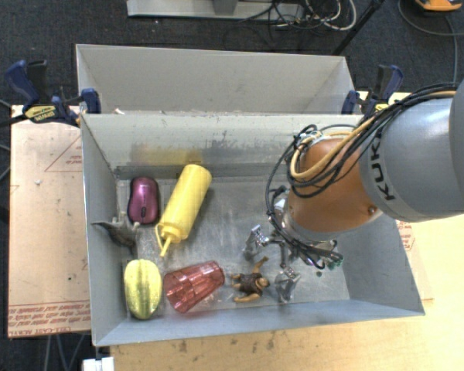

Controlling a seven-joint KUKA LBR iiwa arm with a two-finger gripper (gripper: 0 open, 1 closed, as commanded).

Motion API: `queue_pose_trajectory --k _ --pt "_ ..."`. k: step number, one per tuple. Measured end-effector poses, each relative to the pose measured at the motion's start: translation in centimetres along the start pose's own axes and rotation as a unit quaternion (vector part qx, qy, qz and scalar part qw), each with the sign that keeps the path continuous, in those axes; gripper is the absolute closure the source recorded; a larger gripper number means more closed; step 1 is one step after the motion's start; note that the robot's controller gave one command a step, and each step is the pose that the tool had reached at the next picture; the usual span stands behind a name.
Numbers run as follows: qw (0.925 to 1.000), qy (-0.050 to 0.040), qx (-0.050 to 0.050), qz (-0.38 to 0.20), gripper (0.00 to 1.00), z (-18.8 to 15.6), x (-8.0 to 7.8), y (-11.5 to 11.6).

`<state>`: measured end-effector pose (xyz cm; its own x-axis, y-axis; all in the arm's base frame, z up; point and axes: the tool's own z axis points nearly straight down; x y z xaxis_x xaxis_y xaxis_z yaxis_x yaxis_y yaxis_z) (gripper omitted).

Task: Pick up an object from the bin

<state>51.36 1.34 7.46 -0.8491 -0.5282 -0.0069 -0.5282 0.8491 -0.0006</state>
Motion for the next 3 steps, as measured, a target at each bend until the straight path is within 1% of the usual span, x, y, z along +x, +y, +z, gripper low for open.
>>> queue_pose_trajectory --k 1,2,3 --pt "0.9781 -0.0006 0.002 -0.208 1.0 0.1 1.3 2.6" --pt "0.978 -0.0006 0.003 -0.208 1.0 0.1 1.3 2.6" --pt "0.9769 0.0021 -0.001 -0.213 1.0 -10.5 1.7 2.0"
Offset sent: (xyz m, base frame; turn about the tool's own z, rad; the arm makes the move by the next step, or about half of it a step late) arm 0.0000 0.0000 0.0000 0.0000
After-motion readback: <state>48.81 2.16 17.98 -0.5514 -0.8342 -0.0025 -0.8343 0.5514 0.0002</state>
